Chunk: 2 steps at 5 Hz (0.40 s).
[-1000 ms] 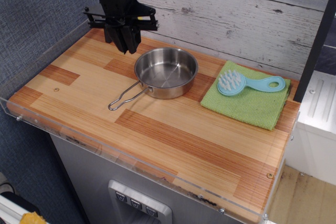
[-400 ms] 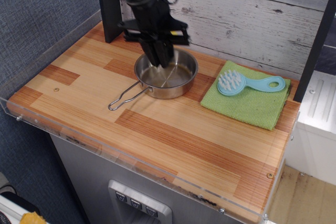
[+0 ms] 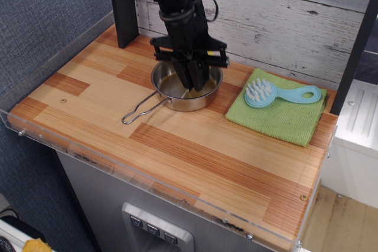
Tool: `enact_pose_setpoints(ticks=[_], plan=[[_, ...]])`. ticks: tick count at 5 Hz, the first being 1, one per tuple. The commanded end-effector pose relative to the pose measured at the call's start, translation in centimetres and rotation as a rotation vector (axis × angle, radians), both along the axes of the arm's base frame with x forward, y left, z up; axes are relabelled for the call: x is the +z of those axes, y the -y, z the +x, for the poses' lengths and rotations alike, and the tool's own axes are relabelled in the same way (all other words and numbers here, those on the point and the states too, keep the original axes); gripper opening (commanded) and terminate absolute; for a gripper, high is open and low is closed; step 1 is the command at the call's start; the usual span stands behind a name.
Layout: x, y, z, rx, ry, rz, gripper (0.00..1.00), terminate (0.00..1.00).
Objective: Put the yellow pepper inside the metal pot.
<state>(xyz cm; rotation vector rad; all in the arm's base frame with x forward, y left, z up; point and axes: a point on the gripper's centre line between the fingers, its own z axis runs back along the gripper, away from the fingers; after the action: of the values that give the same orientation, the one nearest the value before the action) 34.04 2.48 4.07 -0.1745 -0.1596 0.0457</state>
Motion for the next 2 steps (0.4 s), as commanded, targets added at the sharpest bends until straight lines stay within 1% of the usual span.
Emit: enact_pose_setpoints(ticks=[1,2], plan=[[2.16,1.18,-1.46,-0.013,0.041,0.026,0.00,0.00],[2.07,1.07,-2.24,0.041,0.010,-0.019,1.00,0.00]])
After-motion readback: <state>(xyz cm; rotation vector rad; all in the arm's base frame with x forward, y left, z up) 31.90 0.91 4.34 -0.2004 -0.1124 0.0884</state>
